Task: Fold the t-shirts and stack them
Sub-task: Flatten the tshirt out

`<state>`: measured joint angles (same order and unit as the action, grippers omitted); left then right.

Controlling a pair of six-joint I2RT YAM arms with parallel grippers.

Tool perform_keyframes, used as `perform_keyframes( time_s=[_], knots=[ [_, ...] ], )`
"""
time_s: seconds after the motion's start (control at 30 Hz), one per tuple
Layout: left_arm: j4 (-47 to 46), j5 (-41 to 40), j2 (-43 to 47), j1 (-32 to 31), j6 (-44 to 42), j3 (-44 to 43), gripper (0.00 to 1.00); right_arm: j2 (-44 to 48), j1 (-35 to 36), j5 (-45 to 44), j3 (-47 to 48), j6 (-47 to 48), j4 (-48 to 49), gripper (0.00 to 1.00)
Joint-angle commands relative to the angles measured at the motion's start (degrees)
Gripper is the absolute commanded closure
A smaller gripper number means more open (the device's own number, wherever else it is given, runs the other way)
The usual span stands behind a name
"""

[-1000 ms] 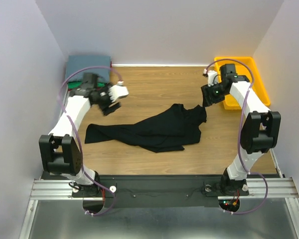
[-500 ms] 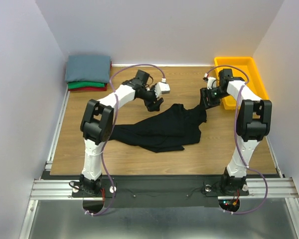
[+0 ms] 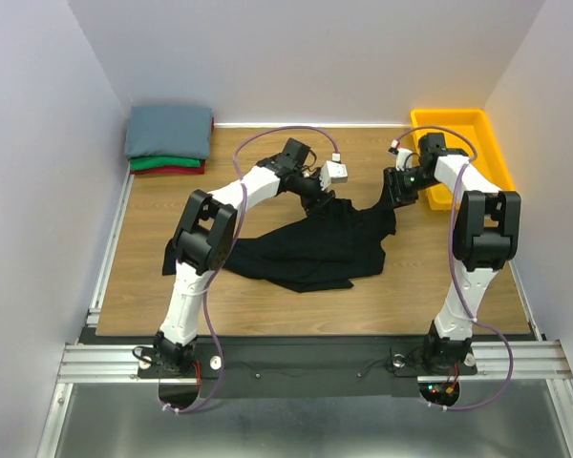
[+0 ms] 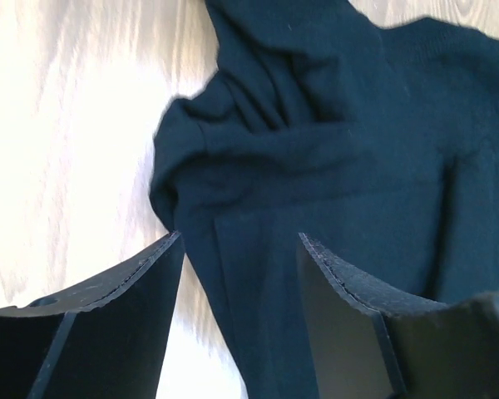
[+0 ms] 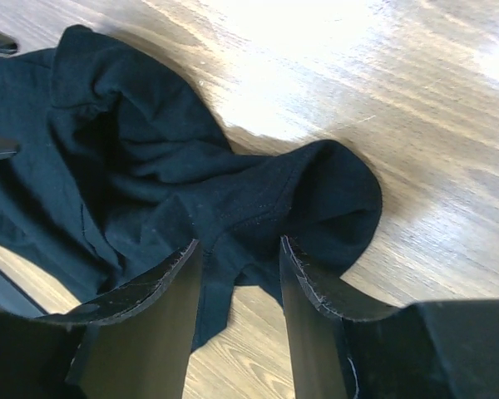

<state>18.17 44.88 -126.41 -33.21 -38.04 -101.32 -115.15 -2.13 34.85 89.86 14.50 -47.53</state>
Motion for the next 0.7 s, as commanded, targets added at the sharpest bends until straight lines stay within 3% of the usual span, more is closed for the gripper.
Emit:
perform_keyframes(
  time_s=[0.0, 0.17, 0.37, 0.53, 0.67],
  knots=[
    [-2.79, 2.05, -1.91, -0.71, 2.35, -3.88, 0.32, -0.42, 0.20, 2.59, -0.74, -0.97, 1.21, 0.52],
    [-3.41, -0.23, -5.33, -1.68, 4.03, -6.17, 0.34, -0.51, 0.20, 3.64, -1.36, -0.97, 1.30, 0.54],
    [-2.00, 0.82, -6.04, -1.68, 3.15, -6.44, 0.52, -1.13, 0.20, 4.08, -2.24, -0.61, 1.38, 0.60],
    [-0.77, 1.70, -2.80, -1.51, 2.45, -4.68, 0.83, -0.78, 0.20, 3.82, -2.94, -0.18, 1.47, 0.98],
    [-0.16, 1.17, 3.78, 0.86, 2.88, -0.83, 0.95, 1.33, 0.11, 2.07, -4.86, 0.35, 2.09, 0.99]
  ],
)
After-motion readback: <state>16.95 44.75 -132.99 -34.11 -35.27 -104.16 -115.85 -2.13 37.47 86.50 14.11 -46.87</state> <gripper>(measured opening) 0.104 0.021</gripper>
